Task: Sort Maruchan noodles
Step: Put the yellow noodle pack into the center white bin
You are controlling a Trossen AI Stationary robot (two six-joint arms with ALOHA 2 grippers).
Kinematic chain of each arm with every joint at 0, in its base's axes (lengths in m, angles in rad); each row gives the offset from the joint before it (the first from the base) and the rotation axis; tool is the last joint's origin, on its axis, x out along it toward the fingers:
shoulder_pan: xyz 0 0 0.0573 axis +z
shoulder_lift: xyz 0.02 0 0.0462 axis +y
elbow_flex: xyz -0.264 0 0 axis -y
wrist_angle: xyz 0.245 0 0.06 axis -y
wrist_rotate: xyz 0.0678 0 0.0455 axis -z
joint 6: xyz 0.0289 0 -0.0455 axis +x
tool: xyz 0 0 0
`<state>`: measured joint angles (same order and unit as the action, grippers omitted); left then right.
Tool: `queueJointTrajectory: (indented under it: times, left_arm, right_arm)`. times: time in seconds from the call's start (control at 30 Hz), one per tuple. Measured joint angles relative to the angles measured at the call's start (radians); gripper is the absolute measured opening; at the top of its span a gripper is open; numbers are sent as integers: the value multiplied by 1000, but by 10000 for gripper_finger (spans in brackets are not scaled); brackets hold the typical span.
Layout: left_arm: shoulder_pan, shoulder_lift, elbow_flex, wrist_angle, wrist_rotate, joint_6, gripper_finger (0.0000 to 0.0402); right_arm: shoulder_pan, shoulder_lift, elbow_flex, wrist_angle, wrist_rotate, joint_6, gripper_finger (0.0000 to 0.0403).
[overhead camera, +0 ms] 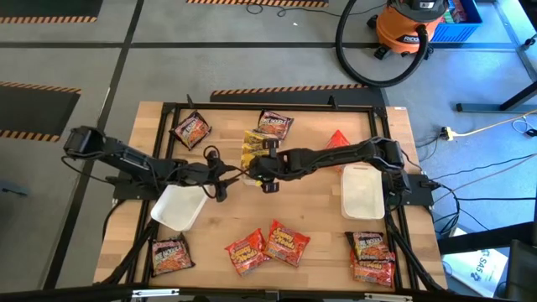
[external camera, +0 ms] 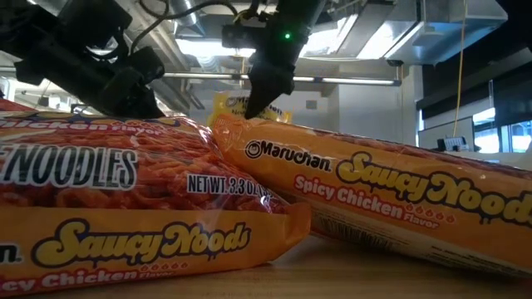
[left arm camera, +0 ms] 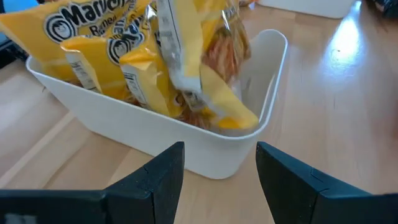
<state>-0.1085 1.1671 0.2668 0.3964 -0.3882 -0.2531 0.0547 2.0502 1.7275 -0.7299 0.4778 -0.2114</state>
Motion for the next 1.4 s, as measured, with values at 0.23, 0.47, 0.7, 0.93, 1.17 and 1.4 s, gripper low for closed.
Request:
queueJointTrajectory:
  times: [0.23, 0.47, 0.7, 0.93, 1.17, 1.4]
  left_arm:
    - [0, 53, 0, 46, 0, 0, 192]
    - [0, 70, 0, 87, 0, 0, 192]
    - [4, 70, 0, 99, 0, 1, 192]
    - [17, 70, 0, 114, 0, 1, 192]
    - [17, 70, 0, 114, 0, 1, 192]
    - [16, 70, 0, 114, 5, 1, 192]
  right_arm:
    - [-3, 0, 0, 16, -38, 2, 1]
    - [-5, 20, 0, 19, -41, 2, 1]
    - [-4, 54, 0, 11, -44, -2, 1]
    - [-4, 92, 0, 37, -71, -4, 1]
    - [-3, 96, 0, 50, -81, -4, 1]
    - [-5, 96, 0, 68, -161, -3, 1]
